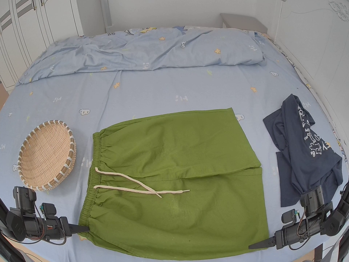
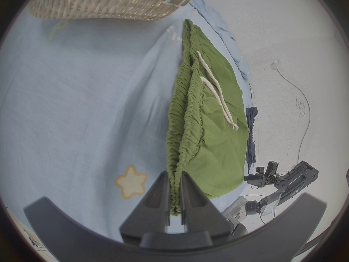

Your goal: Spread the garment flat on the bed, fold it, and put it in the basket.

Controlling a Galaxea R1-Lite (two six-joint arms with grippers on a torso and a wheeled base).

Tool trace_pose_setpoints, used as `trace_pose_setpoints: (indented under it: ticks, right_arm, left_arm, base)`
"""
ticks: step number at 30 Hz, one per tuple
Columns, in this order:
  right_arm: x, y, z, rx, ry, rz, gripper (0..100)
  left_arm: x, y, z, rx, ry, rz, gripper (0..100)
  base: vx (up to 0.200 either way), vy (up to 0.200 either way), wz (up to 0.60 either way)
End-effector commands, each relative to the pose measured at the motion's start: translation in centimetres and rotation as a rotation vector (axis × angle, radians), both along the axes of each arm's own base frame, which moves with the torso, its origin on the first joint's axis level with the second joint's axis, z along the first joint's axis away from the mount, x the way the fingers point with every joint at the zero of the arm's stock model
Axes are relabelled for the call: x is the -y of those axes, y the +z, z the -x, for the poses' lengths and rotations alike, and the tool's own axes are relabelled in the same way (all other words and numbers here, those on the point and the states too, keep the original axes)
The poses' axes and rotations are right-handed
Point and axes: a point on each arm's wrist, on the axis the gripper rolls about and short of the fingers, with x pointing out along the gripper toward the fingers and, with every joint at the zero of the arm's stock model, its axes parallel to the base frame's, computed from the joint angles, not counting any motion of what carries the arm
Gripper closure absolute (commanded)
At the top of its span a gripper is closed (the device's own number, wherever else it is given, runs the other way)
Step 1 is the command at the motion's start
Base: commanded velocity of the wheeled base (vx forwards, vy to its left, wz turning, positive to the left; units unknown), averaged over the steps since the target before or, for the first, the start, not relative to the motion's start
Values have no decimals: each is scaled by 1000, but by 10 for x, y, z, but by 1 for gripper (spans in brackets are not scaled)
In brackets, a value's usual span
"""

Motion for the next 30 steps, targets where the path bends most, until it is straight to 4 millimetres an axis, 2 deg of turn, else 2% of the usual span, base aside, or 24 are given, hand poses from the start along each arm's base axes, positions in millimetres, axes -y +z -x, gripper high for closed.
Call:
trace_pose_setpoints:
  ticks: [1,9,17,22,27,30]
  right_arm:
    - [4,-1,5,-27,-14,5,100]
    - [8,1,9,-53,-39,13,100]
    - [13,25,36,-40,-24,8,100]
    - [13,30,40,-17,-20,-2,100]
    - [10,39,26,40,-33,-12,100]
    - [6,60,12,65,-63,-37,100]
  left_arm:
    - [-3,0,2,-1,21,0,100]
    - [-5,-1,4,-8,42,2,100]
    - [-10,-2,15,-71,90,13,100]
    - [-6,1,19,-86,66,14,100]
    - [-8,19,12,-74,67,13,100]
    - [-7,50,1,-109,32,24,100]
  base:
    - [0,0,0]
    - [0,0,0]
    - [0,0,0]
    - [0,0,0]
    - [0,0,0]
    - [0,0,0]
